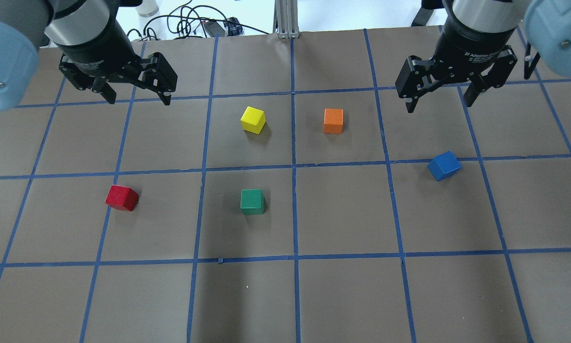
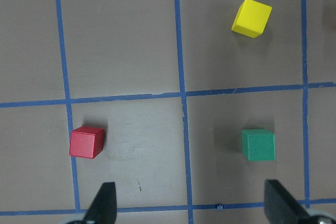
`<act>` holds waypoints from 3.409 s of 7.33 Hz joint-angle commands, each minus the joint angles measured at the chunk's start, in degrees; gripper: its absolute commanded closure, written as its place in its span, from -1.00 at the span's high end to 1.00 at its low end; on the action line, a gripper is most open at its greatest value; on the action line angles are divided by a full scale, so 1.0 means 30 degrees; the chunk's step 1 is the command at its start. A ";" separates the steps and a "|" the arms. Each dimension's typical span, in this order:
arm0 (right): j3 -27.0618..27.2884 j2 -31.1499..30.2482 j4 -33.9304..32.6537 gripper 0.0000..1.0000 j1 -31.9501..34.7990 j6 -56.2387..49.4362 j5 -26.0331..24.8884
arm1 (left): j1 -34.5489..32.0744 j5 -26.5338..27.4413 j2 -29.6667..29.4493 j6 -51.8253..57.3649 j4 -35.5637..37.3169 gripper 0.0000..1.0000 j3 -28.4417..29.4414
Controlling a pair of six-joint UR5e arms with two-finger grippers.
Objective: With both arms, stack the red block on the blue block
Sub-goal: 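Move the left gripper down over the red cube, then close the left gripper on the red cube and lift it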
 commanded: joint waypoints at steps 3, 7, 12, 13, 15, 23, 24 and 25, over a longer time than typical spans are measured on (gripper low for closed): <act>0.0007 0.0018 0.0044 1.00 -0.0029 0.0001 -0.0010 | 0.0095 -0.0151 0.0131 -0.0134 -0.0051 1.00 -0.0189; 0.0007 0.0018 0.0044 1.00 -0.0029 0.0000 -0.0010 | 0.5066 -0.0123 -0.0718 0.5817 -0.1376 1.00 -0.2230; 0.0211 -0.0011 0.0044 1.00 -0.0117 -0.0175 -0.0097 | 0.7361 -0.0093 -0.2034 0.9007 0.8835 1.00 -0.9639; 0.0212 -0.0011 0.0015 1.00 -0.0088 -0.0175 -0.0098 | 0.7361 0.0052 -0.2182 0.9239 0.9026 1.00 -1.0377; 0.0212 -0.0011 0.0043 1.00 -0.0088 -0.0146 -0.0068 | 0.7827 0.0024 -0.2970 0.9621 0.9612 1.00 -1.0618; 0.0241 -0.0011 0.0043 1.00 -0.0088 -0.0087 -0.0039 | 0.7918 0.0170 -0.5203 1.0472 1.2808 -0.68 -1.0795; 0.0241 -0.0011 0.0044 1.00 -0.0117 -0.0087 -0.0039 | 0.7599 0.0170 -0.4853 0.9892 1.2372 -0.77 -1.0707; 0.0241 -0.0011 0.0044 1.00 -0.0117 -0.0087 -0.0039 | 0.7103 -0.0062 -0.4733 0.7507 1.2223 -0.77 -1.0561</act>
